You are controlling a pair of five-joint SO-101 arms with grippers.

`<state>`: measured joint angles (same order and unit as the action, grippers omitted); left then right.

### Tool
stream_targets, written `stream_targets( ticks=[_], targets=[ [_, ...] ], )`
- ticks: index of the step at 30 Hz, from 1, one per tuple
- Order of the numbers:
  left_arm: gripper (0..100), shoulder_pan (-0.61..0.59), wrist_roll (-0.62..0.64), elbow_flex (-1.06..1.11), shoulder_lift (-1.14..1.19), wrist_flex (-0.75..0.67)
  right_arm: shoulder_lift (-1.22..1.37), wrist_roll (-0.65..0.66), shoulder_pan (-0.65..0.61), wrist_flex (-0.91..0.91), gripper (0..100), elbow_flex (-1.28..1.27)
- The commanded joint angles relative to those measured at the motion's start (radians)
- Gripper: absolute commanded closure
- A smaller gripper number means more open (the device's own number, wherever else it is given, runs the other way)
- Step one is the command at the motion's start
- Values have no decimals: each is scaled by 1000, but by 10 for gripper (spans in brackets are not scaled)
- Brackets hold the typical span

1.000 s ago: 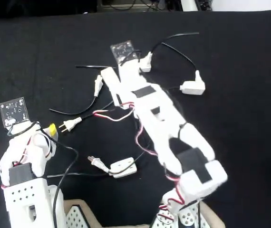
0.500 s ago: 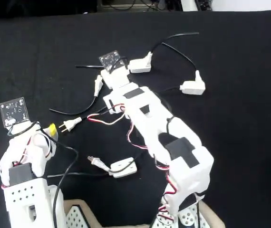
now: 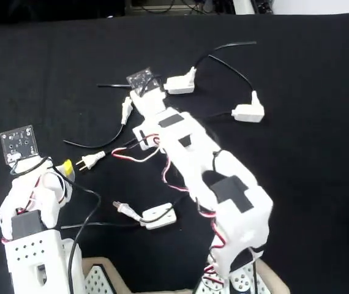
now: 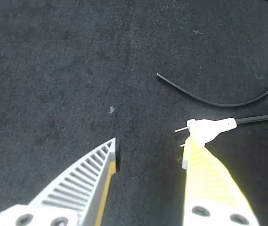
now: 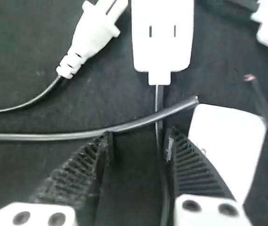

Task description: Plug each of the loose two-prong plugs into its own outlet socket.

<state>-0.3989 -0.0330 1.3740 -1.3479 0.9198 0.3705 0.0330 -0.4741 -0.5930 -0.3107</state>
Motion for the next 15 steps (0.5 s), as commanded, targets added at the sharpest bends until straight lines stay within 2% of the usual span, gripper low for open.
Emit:
stream_targets(
  ticks=[1, 3, 8, 15],
  targets=[
    [766, -1, -6, -2, -2, -21, 28, 8, 43, -9, 812, 73],
    [766, -1, -6, -2, -2, -21, 48, 8, 74, -37, 838, 105],
    [766, -1, -6, -2, -2, -21, 65, 9, 91, -78, 989, 136],
    [766, -1, -6, -2, -2, -21, 33, 72, 81, -166, 987, 130]
  ],
)
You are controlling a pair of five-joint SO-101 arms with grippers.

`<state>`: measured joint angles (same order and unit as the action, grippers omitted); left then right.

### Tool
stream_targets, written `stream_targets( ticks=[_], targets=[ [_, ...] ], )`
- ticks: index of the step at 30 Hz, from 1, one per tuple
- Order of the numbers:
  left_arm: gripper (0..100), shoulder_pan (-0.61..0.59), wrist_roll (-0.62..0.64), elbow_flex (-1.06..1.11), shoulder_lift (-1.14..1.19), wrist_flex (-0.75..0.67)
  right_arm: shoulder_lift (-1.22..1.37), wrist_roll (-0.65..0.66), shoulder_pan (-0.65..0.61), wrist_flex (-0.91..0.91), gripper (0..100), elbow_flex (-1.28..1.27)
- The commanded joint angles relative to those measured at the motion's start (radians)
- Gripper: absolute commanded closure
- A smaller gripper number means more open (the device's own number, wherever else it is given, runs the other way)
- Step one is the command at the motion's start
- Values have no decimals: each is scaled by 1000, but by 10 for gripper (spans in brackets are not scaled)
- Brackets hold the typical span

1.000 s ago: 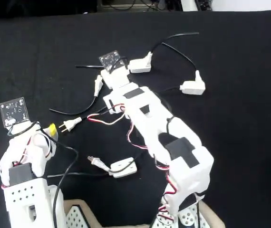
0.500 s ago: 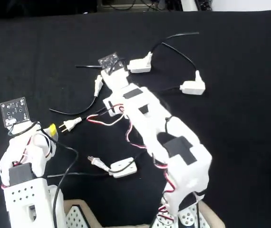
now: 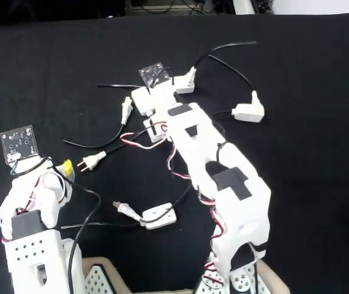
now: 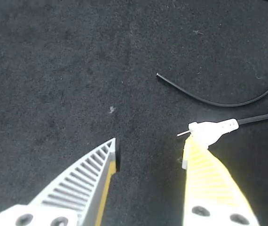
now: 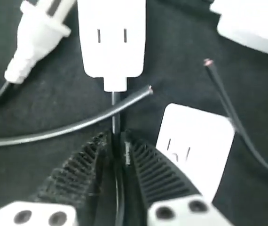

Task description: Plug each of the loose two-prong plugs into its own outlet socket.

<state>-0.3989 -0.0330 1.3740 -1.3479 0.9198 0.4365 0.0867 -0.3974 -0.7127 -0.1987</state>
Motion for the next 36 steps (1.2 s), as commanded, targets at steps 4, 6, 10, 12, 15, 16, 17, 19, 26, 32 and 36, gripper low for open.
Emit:
stream_targets(
  ticks=[4, 6, 10, 12, 15, 16, 17, 19, 26, 32, 36],
  targets=[
    [766, -1, -6, -2, -2, -21, -168, 21, -25, -140, 987, -28],
    [766, -1, -6, -2, -2, -21, -260, 68, -44, -175, 987, -77],
    [765, -1, -6, 5, -2, -23, -424, 158, -84, -222, 987, -191],
    [765, -1, -9, 5, -2, -23, -470, 190, -92, -245, 987, -239],
    [765, -1, -9, 5, -2, -23, -499, 258, -92, -305, 987, -275],
    [765, -1, -9, 5, -2, -23, -501, 293, -89, -327, 987, -280],
    [765, -1, -9, 5, -2, -23, -504, 331, -87, -350, 987, -286],
    [765, -1, -9, 5, -2, -23, -507, 420, -78, -388, 987, -303],
    [765, -1, -9, 7, -2, -23, -507, 494, 74, -414, 979, -259],
    [765, -1, -9, 7, -2, -23, -509, 377, 87, -417, 813, -208],
    [765, -1, -9, 7, -2, -23, -509, 342, 51, -411, 796, -199]
  ],
)
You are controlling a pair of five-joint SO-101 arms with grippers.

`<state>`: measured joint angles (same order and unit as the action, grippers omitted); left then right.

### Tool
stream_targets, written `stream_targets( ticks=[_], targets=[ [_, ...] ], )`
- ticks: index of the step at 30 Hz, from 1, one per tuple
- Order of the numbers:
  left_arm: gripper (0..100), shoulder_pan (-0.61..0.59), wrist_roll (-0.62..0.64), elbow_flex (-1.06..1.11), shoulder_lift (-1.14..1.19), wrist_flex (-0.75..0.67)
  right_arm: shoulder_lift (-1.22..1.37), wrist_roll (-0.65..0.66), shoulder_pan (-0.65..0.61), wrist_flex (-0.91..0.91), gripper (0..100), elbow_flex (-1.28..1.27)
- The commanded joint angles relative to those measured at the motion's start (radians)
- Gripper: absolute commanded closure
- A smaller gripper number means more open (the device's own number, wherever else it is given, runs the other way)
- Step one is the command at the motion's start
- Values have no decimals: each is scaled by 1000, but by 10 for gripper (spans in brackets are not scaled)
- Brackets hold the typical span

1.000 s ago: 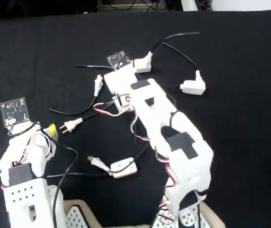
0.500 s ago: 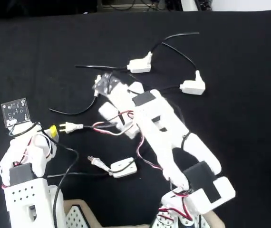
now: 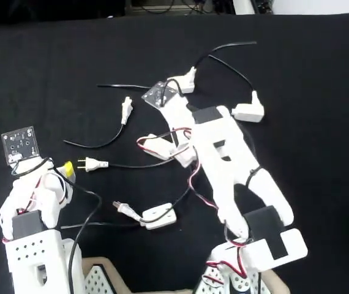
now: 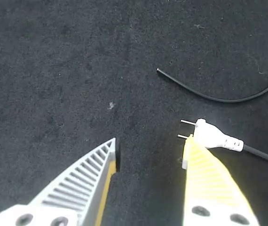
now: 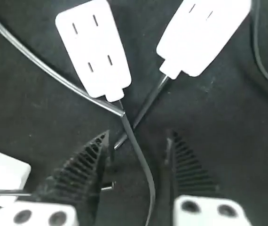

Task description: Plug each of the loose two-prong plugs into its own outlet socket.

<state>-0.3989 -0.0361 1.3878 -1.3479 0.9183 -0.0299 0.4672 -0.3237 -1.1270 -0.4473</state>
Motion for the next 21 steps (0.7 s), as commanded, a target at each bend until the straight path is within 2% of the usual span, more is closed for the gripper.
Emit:
stream_targets(
  ticks=[1, 5, 11, 17, 21],
  targets=[
    [765, -1, -6, -7, -2, -21, -42, -54, -32, 5, 795, 58],
    [765, -1, -6, -7, -2, -21, -33, -104, -74, 8, 793, 117],
    [765, -1, -6, -7, -2, -21, -16, -103, -127, 118, 792, 130],
    [765, -1, -8, -7, -2, -21, 96, -101, -178, 121, 787, 147],
    [765, -1, -8, -7, -2, -21, 150, -97, -196, 126, 651, 147]
  ],
)
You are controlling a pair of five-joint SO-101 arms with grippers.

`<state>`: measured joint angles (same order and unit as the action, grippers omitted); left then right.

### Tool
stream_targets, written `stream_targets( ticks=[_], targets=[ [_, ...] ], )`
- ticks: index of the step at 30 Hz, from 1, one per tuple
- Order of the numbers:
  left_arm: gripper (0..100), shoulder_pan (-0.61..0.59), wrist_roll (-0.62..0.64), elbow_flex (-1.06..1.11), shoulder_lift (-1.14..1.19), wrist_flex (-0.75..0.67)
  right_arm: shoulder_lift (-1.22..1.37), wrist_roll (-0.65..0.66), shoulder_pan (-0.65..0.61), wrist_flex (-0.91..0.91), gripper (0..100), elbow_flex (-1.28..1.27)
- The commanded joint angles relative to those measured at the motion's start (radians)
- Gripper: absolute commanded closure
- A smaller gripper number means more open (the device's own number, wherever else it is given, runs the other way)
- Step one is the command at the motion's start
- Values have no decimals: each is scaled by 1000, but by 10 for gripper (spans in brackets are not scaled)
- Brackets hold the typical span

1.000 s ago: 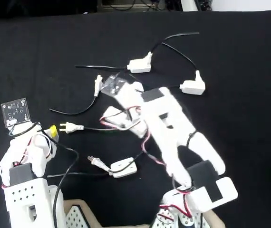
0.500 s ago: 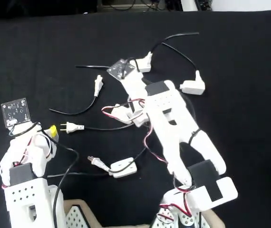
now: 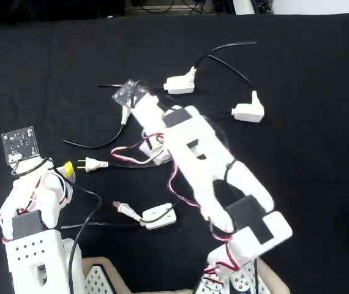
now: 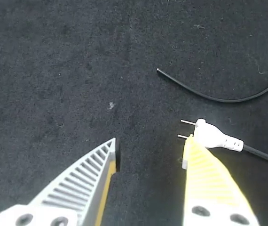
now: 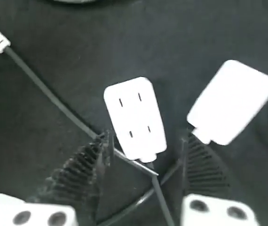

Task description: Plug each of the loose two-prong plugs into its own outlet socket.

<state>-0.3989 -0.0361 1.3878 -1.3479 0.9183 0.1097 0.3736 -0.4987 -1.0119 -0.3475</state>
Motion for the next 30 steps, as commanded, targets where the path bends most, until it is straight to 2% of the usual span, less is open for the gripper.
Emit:
stream_targets(
  ticks=[1, 4, 13, 17, 25, 27, 30],
  targets=[
    [765, -1, -8, -7, -2, -21, 22, -3, -21, 11, 609, 47],
    [765, -1, -8, -7, -2, -21, 42, -3, -23, 12, 538, 48],
    [765, -1, -8, -7, -2, -21, 194, -2, -43, 8, 587, 163],
    [765, -1, -8, -7, -2, -21, 268, -2, -60, 6, 642, 206],
    [765, -1, -8, -7, -2, -21, 280, -3, -58, 3, 913, 223],
    [765, -1, -8, -7, -2, -21, 278, -6, -55, 3, 907, 223],
    [765, -1, -8, -7, -2, -21, 278, -6, -55, -29, 836, 225]
  ],
)
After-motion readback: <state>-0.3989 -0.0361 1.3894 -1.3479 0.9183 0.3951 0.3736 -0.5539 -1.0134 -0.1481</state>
